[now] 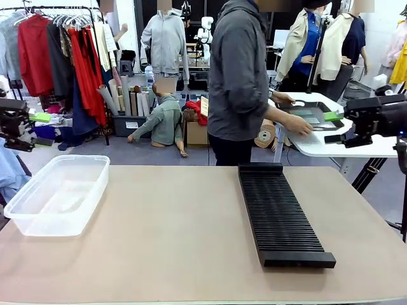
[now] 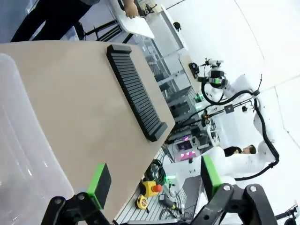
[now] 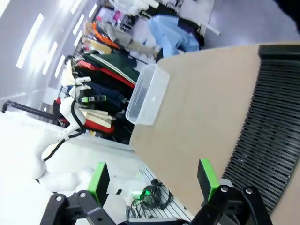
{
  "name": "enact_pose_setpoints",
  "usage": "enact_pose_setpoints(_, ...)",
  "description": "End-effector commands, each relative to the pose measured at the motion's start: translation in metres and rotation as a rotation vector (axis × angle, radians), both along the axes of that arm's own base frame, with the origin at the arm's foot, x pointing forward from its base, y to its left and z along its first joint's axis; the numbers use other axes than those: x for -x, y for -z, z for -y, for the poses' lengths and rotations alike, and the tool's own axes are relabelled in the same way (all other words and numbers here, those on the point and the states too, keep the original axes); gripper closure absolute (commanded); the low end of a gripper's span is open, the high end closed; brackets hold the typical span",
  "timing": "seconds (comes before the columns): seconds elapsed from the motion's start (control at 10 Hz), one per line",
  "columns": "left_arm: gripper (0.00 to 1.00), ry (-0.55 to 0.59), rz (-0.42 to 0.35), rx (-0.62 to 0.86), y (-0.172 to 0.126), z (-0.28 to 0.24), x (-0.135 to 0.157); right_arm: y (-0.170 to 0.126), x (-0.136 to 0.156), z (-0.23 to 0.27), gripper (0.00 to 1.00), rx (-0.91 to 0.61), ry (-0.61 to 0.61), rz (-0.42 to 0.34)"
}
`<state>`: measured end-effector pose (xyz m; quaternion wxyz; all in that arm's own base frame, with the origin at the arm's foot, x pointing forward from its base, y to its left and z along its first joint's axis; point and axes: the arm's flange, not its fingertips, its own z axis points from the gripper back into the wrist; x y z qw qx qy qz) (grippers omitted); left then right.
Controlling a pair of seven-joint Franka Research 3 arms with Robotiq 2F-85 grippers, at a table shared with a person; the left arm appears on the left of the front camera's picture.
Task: Sort PCBs into racks and boxes based on the side picked up.
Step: Pick up the Blank PCB handed by the Human.
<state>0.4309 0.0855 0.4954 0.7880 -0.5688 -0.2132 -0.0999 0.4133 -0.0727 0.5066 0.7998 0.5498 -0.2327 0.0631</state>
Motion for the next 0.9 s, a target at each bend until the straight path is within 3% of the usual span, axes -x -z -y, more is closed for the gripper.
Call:
enact_pose_setpoints(0.0,0.00,-0.007,0.021,0.048,0.012,-0.006,0.002,0.009,0.016,0.007,0.00,-0.069,0.036,0.061)
enact_pose_setpoints(0.6,0.00,-0.019,0.052,0.074,0.022,-0.025,0.001,0.016,0.025,0.023,0.00,-0.127,0.068,0.077)
enact_pose_setpoints(0.7,0.00,-0.028,-0.004,0.036,0.025,-0.020,0.001,0.017,0.026,0.029,0.00,-0.110,0.084,0.033)
enact_pose_setpoints(0.8,0.00,-0.028,-0.004,0.036,0.025,-0.020,0.001,0.017,0.026,0.029,0.00,-0.110,0.084,0.033)
